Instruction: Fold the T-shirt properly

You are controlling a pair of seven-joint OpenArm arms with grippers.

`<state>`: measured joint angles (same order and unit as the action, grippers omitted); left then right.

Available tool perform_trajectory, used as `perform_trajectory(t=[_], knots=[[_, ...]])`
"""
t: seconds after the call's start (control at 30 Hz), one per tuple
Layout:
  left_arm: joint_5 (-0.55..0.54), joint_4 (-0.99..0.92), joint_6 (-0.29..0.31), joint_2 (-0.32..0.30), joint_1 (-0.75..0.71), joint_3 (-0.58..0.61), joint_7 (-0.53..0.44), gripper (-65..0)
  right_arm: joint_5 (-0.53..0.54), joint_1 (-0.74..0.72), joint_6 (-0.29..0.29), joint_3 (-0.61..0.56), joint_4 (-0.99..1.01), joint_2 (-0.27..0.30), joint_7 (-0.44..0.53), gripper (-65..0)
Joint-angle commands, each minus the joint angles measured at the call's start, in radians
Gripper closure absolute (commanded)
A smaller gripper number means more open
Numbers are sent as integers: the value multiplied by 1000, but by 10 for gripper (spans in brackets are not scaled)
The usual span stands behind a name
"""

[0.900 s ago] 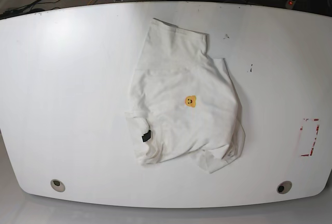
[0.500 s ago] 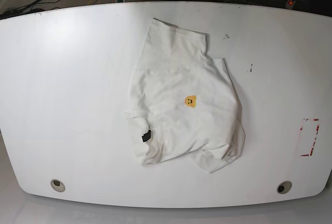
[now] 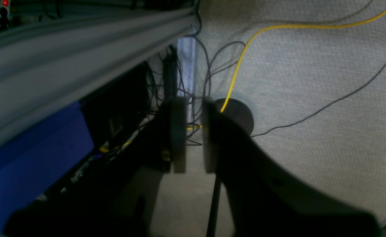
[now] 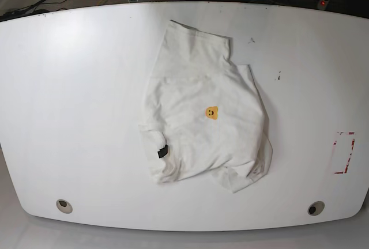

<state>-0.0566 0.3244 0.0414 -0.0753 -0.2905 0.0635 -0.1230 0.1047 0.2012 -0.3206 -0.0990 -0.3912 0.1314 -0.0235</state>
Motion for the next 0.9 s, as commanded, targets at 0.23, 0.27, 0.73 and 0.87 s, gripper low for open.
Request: perform_trajectory(t=[0.23,0.27,0.73,0.87], knots=[[-1,186,-2,-10,-155,-1,0,-479,2,177,-7,3,-286,9,-82,-75],[-1,216,-2,-10,-178,-1,0,-479,2,200,-7,3,-318,9,-83,-75],[-1,715,-2,-60,-522,-1,3,-479,2,490,-7,83,-719,14,-112,-73],[-2,867,-2,-85,-629,-4,3,-479,2,582,-12,107,-846,12,-112,-73]])
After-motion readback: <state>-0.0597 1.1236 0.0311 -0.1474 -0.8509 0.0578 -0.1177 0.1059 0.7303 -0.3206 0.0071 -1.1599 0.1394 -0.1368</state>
